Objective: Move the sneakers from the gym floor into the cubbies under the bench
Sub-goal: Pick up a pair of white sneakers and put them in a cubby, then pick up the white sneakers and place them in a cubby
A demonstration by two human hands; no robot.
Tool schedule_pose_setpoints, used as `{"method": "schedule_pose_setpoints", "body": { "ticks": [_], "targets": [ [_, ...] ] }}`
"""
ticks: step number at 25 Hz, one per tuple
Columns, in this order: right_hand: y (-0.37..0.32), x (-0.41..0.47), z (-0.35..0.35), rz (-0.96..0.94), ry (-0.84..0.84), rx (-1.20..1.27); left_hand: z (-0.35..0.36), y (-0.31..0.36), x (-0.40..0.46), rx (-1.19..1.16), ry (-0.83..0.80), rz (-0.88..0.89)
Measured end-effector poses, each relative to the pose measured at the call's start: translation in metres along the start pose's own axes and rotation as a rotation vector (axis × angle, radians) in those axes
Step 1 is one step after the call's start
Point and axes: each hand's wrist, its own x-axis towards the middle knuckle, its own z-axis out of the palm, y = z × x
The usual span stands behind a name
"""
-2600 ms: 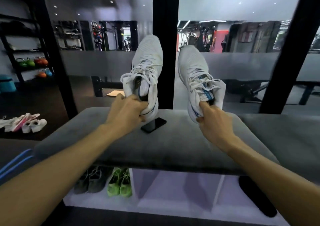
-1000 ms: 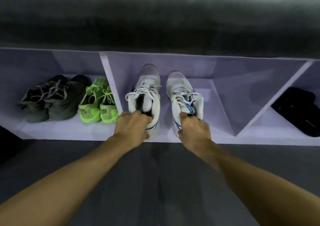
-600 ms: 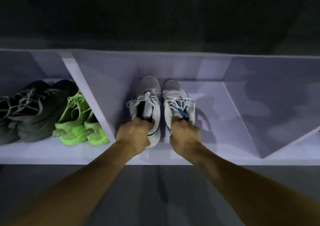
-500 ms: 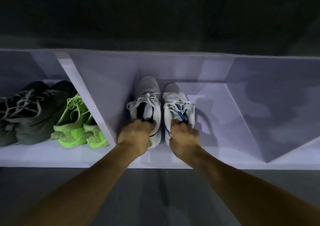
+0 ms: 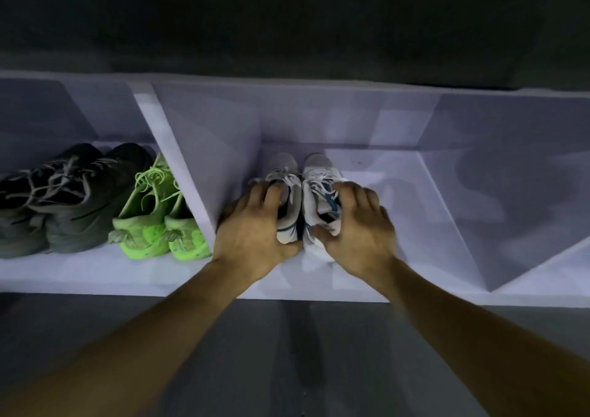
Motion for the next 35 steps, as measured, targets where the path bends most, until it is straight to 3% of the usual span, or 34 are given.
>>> {"method": "schedule_pose_setpoints", "body": {
  "ticks": [9, 14, 21, 24, 29, 35],
  "targets": [
    [-0.019, -0.07, -0.114, -0.045, 0.066, -0.041, -0.118, 0.038, -0.067, 0.053, 0.086, 0.032],
    [-0.037, -0.096, -0.216, -0.087, 0.187, -0.085, -0.222, 0.065, -0.092, 0.159, 0.259, 0.081],
    [-0.068, -0.046, -0.4, -0.172, 0.37, -0.099, -0.415, 0.125, -0.052, 0.186, 0.433, 0.129],
    [-0.09, -0.015, -0.505, -0.183, 0.384, -0.116, -0.519, 0.155, -0.03, 0.205, 0.437, 0.136],
    [-0.158, 0.017, -0.736, -0.188, 0.418, -0.118, -0.752, 0.218, -0.005, 0.233, 0.468, 0.147],
    [-0.251, 0.005, -0.993, -0.19, 0.435, -0.116, -1.01, 0.291, -0.033, 0.229, 0.509, 0.119]
  ]
}}
